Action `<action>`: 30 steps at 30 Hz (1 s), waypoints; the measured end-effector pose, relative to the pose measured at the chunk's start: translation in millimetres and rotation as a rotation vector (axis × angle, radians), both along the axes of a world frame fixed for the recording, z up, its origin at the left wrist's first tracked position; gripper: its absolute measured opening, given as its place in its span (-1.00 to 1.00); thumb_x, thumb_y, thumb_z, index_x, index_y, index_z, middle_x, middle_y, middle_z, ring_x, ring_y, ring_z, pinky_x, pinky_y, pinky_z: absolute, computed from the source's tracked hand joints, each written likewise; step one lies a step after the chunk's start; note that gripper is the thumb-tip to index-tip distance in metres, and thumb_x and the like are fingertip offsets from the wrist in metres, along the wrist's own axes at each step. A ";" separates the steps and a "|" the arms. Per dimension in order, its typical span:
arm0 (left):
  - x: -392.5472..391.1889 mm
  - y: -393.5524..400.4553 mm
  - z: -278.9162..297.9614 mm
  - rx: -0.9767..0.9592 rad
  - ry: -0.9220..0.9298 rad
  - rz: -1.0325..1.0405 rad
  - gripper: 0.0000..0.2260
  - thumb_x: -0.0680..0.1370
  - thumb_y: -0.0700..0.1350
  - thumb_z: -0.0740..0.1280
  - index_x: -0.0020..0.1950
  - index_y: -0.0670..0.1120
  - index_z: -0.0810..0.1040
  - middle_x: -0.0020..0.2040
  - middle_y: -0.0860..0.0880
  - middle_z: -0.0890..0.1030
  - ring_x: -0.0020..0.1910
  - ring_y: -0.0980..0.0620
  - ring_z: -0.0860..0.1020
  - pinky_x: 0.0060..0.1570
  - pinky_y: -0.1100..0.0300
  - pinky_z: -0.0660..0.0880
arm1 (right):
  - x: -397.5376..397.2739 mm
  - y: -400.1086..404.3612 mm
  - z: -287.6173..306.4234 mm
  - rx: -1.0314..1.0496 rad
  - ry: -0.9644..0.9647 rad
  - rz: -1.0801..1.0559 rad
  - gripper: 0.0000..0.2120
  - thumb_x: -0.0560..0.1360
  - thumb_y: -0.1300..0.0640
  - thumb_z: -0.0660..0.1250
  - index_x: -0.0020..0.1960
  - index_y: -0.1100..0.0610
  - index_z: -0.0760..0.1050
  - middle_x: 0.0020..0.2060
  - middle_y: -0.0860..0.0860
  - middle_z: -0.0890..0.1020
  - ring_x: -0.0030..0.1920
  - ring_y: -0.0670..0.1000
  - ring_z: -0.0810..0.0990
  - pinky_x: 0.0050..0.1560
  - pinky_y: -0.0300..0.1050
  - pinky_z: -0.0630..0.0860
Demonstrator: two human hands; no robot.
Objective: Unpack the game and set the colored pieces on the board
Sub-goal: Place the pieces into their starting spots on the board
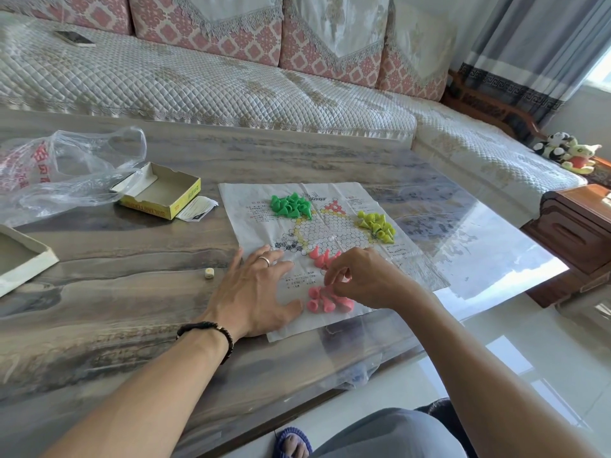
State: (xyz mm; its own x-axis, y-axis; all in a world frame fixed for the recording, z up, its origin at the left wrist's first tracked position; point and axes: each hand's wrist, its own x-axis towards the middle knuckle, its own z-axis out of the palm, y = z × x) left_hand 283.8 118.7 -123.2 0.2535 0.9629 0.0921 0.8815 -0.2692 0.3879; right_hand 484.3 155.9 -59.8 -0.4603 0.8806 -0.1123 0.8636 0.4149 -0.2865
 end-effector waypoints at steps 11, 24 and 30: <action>-0.5 -0.6 0.2 0.008 -0.012 0.000 -0.30 0.39 0.34 0.14 0.48 0.07 0.29 0.55 0.04 0.19 0.55 0.07 0.01 0.51 -0.06 -0.12 | 18.1 10.4 10.5 0.063 0.432 -0.203 -0.87 0.44 0.28 0.36 -0.17 0.06 0.52 -0.33 0.05 0.67 -0.32 0.07 0.62 -0.24 -0.02 0.56; -1.1 1.4 -2.8 0.016 0.000 -0.001 -0.29 0.40 0.35 0.19 0.48 0.06 0.29 0.55 0.04 0.19 0.54 0.07 0.01 0.51 -0.07 -0.10 | 31.0 14.9 -0.6 0.145 0.130 -0.271 -0.96 0.47 0.16 0.42 -0.14 0.11 0.64 -0.40 -0.16 0.53 -0.39 -0.21 0.44 -0.42 -0.44 0.34; -0.5 0.8 -2.3 0.020 -0.013 0.003 -0.26 0.37 0.36 0.16 0.48 0.06 0.30 0.54 0.04 0.21 0.54 0.07 0.03 0.51 -0.07 -0.10 | 29.1 21.4 -10.2 0.103 0.056 -0.240 -0.93 0.42 0.26 0.41 -0.21 0.12 0.60 -0.37 -0.07 0.60 -0.31 -0.09 0.56 -0.33 -0.34 0.44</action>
